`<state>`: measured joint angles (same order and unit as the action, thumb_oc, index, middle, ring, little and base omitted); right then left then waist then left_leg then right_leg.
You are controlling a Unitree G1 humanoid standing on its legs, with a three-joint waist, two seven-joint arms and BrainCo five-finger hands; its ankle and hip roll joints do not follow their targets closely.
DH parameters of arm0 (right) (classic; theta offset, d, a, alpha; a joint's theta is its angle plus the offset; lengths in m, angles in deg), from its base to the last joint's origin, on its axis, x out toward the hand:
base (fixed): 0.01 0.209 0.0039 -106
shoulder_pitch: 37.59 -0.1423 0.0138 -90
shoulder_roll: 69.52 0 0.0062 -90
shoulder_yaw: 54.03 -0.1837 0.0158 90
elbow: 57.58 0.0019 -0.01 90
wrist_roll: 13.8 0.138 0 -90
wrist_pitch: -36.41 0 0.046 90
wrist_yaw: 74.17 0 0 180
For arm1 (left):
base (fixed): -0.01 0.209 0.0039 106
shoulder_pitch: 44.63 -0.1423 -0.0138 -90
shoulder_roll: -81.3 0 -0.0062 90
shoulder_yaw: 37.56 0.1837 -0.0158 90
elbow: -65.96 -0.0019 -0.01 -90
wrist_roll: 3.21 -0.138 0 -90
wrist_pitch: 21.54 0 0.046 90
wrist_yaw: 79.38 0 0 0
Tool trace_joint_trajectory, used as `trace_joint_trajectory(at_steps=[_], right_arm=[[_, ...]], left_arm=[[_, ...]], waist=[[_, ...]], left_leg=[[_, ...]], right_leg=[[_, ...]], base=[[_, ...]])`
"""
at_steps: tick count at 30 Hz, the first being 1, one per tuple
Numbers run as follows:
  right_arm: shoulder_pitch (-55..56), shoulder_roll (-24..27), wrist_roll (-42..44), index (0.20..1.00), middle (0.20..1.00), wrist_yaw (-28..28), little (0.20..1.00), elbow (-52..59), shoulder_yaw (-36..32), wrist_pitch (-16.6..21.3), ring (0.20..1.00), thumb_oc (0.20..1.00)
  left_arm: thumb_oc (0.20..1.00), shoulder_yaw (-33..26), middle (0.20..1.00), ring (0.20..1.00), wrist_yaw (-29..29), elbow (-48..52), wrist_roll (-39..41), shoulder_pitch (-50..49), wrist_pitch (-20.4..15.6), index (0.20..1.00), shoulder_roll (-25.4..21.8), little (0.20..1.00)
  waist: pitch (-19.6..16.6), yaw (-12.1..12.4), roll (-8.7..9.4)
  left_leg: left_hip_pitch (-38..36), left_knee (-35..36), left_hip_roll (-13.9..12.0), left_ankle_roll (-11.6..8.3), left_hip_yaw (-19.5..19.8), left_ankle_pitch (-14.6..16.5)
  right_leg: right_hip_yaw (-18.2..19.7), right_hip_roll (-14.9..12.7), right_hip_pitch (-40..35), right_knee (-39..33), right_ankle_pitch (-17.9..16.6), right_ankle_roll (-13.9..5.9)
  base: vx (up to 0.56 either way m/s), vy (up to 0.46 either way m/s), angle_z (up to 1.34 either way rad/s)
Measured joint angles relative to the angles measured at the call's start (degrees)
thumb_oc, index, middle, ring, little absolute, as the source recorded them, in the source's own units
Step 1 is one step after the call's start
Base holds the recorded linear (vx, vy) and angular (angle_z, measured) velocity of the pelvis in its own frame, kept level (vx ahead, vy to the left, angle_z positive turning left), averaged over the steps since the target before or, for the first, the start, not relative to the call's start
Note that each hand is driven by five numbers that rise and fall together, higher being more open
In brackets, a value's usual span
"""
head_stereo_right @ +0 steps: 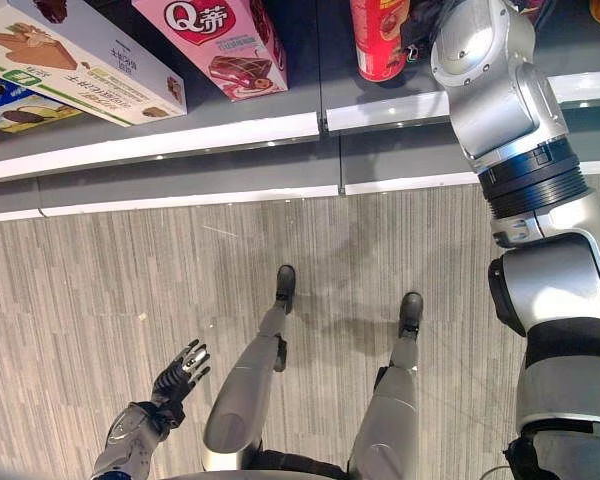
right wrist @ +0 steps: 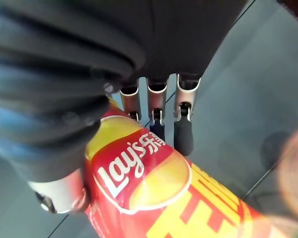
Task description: Put the goods on the table back onto the shelves and tidy them up.
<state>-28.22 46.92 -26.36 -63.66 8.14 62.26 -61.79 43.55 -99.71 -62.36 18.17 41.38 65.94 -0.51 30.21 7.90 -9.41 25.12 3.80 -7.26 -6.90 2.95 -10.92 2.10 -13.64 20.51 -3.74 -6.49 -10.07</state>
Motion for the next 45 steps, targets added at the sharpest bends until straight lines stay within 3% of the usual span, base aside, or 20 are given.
trace_joint_trajectory(at_steps=[33,45], right_arm=[[-1.19,-0.21,-3.25,0.200,0.200,5.53,0.200,-7.17,-1.96,6.92,0.200,0.200],[-5.01,1.27,-3.28,0.200,0.200,7.52,0.200,-11.33,0.63,8.90,0.200,0.200]], left_arm=[[1.000,0.03,1.000,1.000,-0.65,0.03,2.33,-0.13,-0.32,1.000,0.04,1.000],[1.000,0.04,1.000,1.000,-1.26,-0.01,2.47,-0.39,-0.56,1.000,0.44,1.000]], waist=[[-0.63,1.36,-0.94],[-1.72,2.30,-2.56]], left_leg=[[3.34,0.00,0.83,0.31,-0.11,-0.51],[4.63,0.01,0.98,0.39,-0.03,-0.73]], right_leg=[[0.20,-0.82,3.39,0.04,-0.44,-0.71],[0.17,-0.97,4.68,0.32,-0.47,-0.76]], base=[[0.00,0.013,0.00],[0.00,0.010,0.00]])
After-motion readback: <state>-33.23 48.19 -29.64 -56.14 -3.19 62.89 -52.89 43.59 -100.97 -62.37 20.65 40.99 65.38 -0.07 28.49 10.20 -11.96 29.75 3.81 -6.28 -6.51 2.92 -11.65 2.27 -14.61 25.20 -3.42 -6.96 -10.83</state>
